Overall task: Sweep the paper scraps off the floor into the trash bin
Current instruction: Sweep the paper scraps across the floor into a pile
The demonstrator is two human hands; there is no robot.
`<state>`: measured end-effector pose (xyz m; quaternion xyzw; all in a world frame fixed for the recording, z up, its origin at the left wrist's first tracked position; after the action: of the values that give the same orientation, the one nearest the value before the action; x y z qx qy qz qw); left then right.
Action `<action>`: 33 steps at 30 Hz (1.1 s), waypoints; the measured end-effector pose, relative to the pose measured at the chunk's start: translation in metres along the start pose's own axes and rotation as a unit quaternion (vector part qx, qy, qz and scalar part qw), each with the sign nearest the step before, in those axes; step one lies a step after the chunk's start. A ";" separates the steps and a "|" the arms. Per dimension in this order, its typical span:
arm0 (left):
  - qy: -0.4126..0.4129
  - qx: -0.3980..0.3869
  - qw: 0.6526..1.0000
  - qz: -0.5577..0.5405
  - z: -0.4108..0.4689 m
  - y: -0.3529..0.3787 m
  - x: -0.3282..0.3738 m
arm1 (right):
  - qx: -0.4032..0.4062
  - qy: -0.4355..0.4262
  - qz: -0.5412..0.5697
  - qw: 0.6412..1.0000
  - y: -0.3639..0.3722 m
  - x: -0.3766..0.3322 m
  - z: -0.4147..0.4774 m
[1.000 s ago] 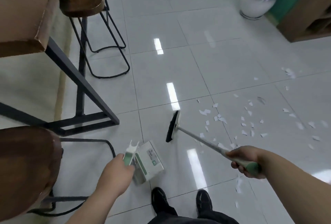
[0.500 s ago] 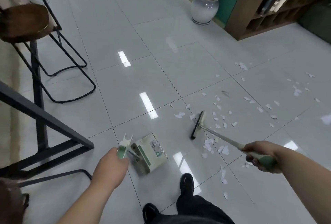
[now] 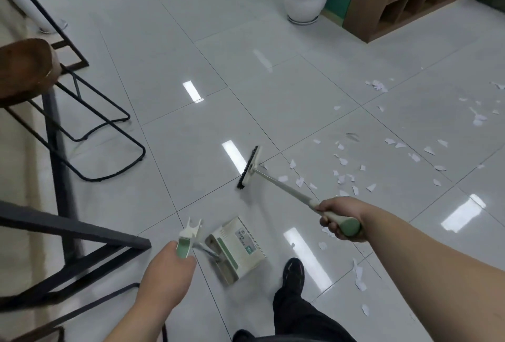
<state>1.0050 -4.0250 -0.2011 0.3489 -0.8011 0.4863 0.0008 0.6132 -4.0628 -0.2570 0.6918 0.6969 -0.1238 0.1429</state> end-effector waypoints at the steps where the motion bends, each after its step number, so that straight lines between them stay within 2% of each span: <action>1: -0.007 0.002 1.000 0.000 0.006 0.001 0.009 | -0.008 0.000 0.001 1.000 -0.001 -0.013 0.011; 6: -0.030 0.001 0.999 0.013 0.035 0.011 0.061 | -0.022 0.022 0.001 1.000 -0.021 -0.066 0.063; 10: -0.035 -0.009 0.999 0.025 0.057 0.025 0.107 | -0.022 0.052 0.022 0.998 -0.061 -0.077 0.082; 17: 0.016 -0.037 0.996 0.080 0.070 0.053 0.196 | 0.014 0.089 0.060 0.994 -0.174 -0.053 0.063; 24: 0.086 -0.044 0.987 0.126 0.074 0.072 0.260 | 0.088 0.108 0.094 0.986 -0.271 -0.002 0.010; 28: 0.110 -0.042 0.984 0.136 0.076 0.076 0.279 | 0.137 0.099 0.099 0.981 -0.305 0.018 -0.019; 33: 0.145 -0.046 0.977 0.150 0.073 0.081 0.296 | 0.166 0.055 0.119 0.977 -0.313 0.022 -0.044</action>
<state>0.7608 -4.2241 -0.2015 0.1506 -0.8569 0.4893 0.0599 0.2996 -4.0302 -0.2324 0.7898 0.5857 -0.1818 0.0017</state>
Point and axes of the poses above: each hand's wrist, its own z-axis towards the middle knuckle, its own y-axis out of the palm, x = y × z, the point moved 5 cm from there along z, towards the middle knuckle, and after that the axes turned 2 degrees about -y, right-handed, at the moved point
